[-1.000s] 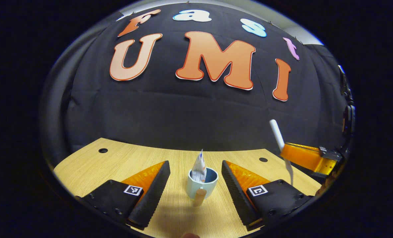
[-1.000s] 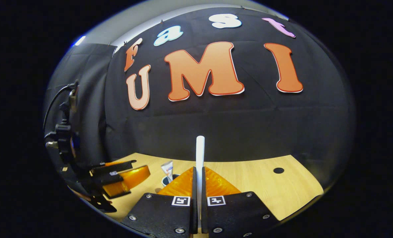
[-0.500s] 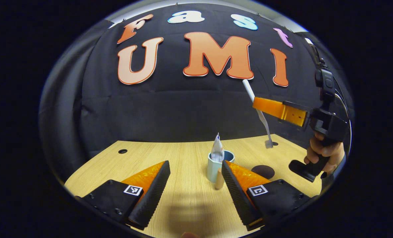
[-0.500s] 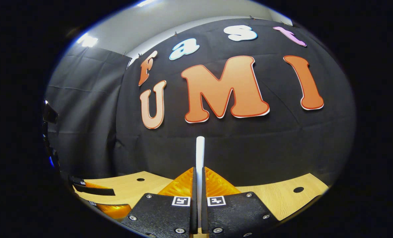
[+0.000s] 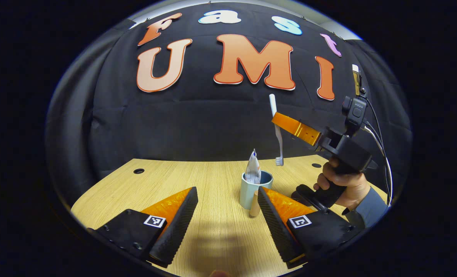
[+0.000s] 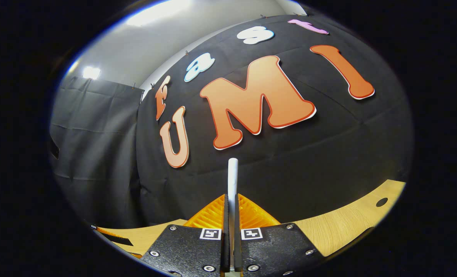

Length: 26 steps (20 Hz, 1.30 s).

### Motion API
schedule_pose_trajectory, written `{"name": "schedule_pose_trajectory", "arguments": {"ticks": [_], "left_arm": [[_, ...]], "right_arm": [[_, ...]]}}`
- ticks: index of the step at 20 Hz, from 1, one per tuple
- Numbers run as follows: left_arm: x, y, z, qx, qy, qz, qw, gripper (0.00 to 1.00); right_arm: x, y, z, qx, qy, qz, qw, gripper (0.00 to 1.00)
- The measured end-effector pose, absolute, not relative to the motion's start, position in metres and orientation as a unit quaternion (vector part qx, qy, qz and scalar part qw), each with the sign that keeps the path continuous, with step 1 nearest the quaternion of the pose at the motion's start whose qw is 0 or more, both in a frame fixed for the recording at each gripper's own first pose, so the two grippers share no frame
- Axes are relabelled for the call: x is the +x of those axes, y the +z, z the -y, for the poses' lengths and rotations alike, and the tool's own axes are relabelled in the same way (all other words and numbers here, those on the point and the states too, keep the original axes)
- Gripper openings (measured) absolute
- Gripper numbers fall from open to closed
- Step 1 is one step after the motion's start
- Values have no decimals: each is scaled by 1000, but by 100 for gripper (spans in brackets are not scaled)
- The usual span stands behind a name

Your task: Put the toothbrush and toothpaste on the desktop into the cup, then pick up the cup and place it on the coaster on the desktop.

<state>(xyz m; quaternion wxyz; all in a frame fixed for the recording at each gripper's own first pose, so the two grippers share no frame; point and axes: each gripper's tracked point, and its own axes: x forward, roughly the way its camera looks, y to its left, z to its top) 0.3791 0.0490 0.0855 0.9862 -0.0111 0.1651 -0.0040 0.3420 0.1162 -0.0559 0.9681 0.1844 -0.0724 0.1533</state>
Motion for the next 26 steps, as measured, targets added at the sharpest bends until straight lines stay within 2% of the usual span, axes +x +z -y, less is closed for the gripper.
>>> {"name": "schedule_pose_trajectory", "arguments": {"ticks": [9,20,26], "left_arm": [[383,64,-40,-18,-11,-177,984,100],[399,47,-22,-29,-17,-192,981,100],[399,38,-18,-41,-16,-205,978,100]], "right_arm": [[356,-98,-125,203,161,49,965,6],[361,-117,-126,185,165,43,968,7],[355,-140,-127,188,183,-2,965,8]]}}
